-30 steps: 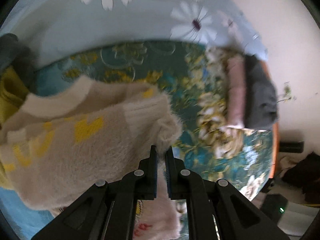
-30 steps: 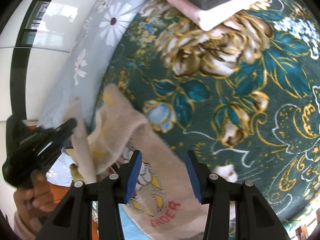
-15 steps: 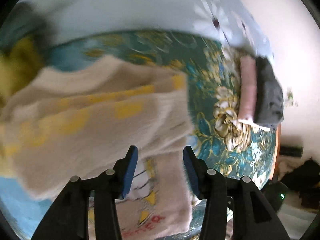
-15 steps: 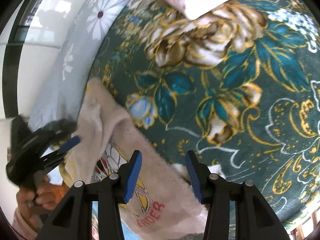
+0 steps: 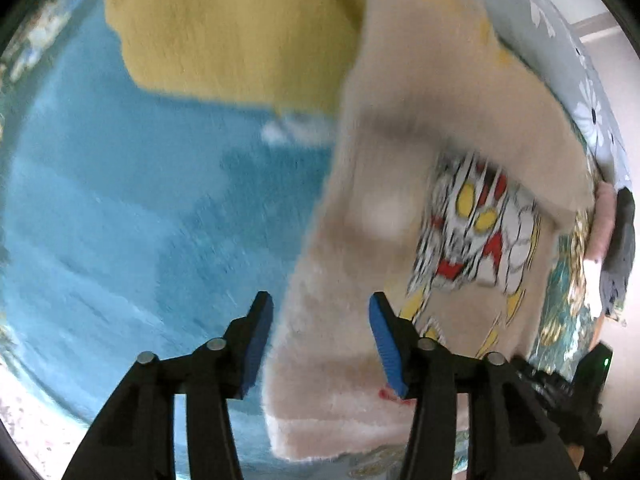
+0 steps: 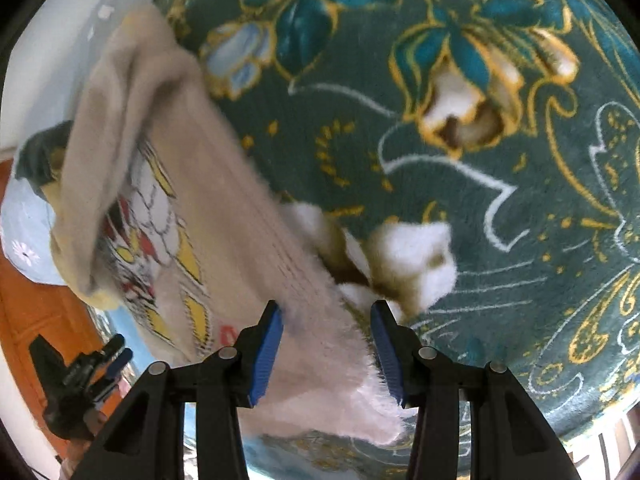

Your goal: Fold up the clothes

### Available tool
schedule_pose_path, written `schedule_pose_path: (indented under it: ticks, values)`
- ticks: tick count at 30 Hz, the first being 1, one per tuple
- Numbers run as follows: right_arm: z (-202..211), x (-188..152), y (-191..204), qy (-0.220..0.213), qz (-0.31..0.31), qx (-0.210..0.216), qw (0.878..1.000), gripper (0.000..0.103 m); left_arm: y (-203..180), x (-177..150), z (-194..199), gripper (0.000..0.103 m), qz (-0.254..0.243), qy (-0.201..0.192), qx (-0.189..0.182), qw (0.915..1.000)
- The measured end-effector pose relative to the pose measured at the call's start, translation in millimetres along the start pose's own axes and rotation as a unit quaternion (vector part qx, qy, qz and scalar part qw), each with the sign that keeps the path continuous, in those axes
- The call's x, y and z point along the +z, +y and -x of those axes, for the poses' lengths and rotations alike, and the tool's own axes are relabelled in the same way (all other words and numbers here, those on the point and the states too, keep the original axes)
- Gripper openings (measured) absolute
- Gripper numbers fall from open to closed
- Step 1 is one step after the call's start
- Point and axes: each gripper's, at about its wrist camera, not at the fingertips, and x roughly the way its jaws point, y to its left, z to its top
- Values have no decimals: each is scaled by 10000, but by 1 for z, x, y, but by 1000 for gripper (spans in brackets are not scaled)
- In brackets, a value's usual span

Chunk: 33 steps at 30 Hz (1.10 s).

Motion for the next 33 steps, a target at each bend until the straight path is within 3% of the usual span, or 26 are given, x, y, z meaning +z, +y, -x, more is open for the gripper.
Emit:
schedule_pose_path:
  ticks: [7, 11, 13, 16, 21, 24, 28, 33]
  values:
    - [-5, -8, 4, -109, 368, -80, 9992, 51, 10, -26, -24, 53, 96, 79, -314, 9994]
    - [-6, -17, -1, -85, 219, 74, 9997, 42, 21, -33, -26, 50, 251, 220, -457, 9984]
    - [-7, -21, -4, -63, 113, 152, 9998, 26, 25, -34, -22, 28, 368, 223, -504, 9978]
    - [-5, -25, -6, -59, -70, 291, 9995, 15, 30, -32, -16, 11, 545, 216, -568, 9967]
    - [20, -34, 2, -235, -275, 927, 9950, 11, 18, -22, 17, 9, 402, -87, -627, 9972]
    - [41, -43, 18, -331, -60, 1203, 9922, 11, 13, -21, 38, 9, 284, -138, -745, 9967]
    - [61, -53, 24, -338, 232, 1252, 9913, 11, 15, -33, 55, 9, 166, -36, -754, 9970]
    - [82, -80, 1, -67, 262, 1245, 9919, 11, 32, -59, 66, 8, 304, 318, -799, 9958]
